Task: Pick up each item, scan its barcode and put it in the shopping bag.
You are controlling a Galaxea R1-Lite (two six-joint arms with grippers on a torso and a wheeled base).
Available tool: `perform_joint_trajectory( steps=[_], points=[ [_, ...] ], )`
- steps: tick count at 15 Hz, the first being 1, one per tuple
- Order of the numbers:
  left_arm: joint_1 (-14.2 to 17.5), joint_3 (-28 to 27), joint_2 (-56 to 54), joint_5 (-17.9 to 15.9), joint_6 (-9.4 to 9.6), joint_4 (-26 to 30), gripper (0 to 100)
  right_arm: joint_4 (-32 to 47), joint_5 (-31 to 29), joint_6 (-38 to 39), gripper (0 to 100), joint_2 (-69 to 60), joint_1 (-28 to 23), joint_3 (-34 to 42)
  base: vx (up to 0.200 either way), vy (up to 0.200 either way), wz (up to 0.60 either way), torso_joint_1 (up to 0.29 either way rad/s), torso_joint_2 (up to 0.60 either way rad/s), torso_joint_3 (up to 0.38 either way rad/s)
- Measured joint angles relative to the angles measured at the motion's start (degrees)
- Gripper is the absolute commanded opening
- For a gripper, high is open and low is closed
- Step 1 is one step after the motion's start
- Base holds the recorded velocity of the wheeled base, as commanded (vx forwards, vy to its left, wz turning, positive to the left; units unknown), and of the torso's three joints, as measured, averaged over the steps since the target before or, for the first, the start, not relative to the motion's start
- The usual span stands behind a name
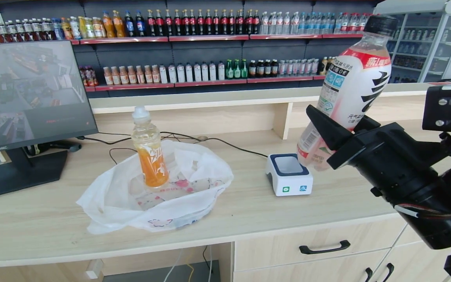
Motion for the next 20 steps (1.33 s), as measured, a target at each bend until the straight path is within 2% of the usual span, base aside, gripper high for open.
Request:
perform_joint_trajectory(
  steps=[6, 13, 20],
  points=[
    [-0.02, 0.0, 0.0, 0.02, -0.09, 0.02, 100, 0.13, 0.11, 0.04, 0, -0.74, -0.07, 0.74, 0.0, 0.2, 0.0, 0.002, 0.0, 0.001],
    [-0.02, 0.0, 0.0, 0.02, -0.02, 0.07, 100, 0.1, 0.24, 0.06, 0, -0.96, -0.71, 0.02, 0.0, 0.0, 0.0, 0.0, 0.0, 0.0],
    [-0.02, 0.0, 0.0, 0.02, -0.02, 0.02, 100, 0.13, 0.18, 0.2, 0, 5.72, -1.27, -6.23, 0.0, 0.0, 0.0, 0.0, 0.0, 0.0]
  ],
)
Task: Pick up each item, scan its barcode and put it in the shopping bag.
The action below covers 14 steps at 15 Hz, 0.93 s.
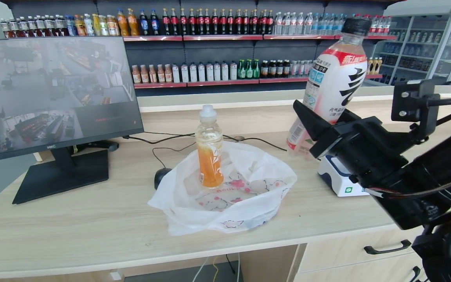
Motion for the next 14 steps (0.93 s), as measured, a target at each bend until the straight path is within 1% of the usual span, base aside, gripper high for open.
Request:
perform_joint_trajectory(
  steps=[9, 14],
  points=[
    [0.0, 0.0, 0.0, 0.0, 0.0, 0.0, 100, -0.04, 0.09, 1.57, 0, 12.64, 0.04, -10.58, 0.0, 0.0, 0.0, 0.0, 0.0, 0.0],
    [0.0, 0.0, 0.0, 0.0, 0.0, 0.0, 100, -0.06, 0.17, 3.16, 0, 18.02, -0.62, -14.06, 0.0, 0.0, 0.0, 0.0, 0.0, 0.0]
  ],
)
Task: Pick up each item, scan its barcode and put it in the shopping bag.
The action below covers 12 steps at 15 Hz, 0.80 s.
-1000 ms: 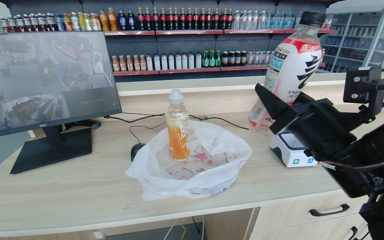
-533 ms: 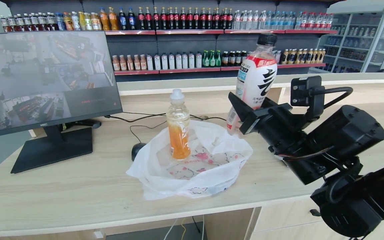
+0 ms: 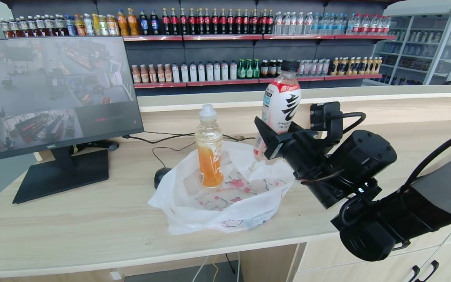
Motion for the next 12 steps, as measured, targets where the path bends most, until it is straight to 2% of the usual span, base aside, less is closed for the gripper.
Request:
perform_joint_trajectory(
  steps=[12],
  points=[
    [0.0, 0.0, 0.0, 0.0, 0.0, 0.0, 100, 0.02, 0.11, 1.67, 0, 10.4, 1.54, -4.35, 0.0, 0.0, 0.0, 0.0, 0.0, 0.0]
  ],
)
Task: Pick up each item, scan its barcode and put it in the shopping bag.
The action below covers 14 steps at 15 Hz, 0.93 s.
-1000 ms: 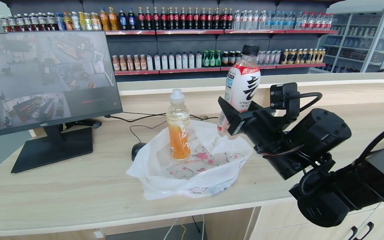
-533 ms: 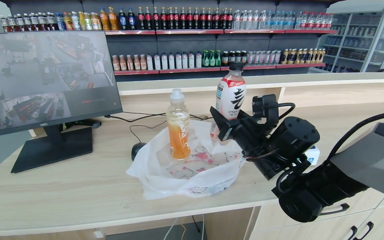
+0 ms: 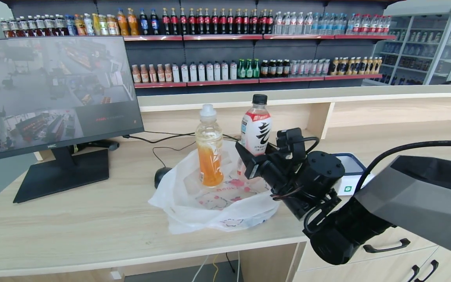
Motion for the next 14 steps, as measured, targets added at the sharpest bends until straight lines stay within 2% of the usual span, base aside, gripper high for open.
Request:
perform_joint_trajectory(
  steps=[9, 14],
  points=[
    [0.0, 0.0, 0.0, 0.0, 0.0, 0.0, 100, -0.05, -0.02, 0.48, 0, 5.79, 0.24, -3.93, 0.0, 0.0, 0.0, 0.0, 0.0, 0.0],
    [0.0, 0.0, 0.0, 0.0, 0.0, 0.0, 100, -0.02, -0.24, 0.3, 0, 7.74, 0.15, -3.64, 0.0, 0.0, 0.0, 0.0, 0.0, 0.0]
  ],
)
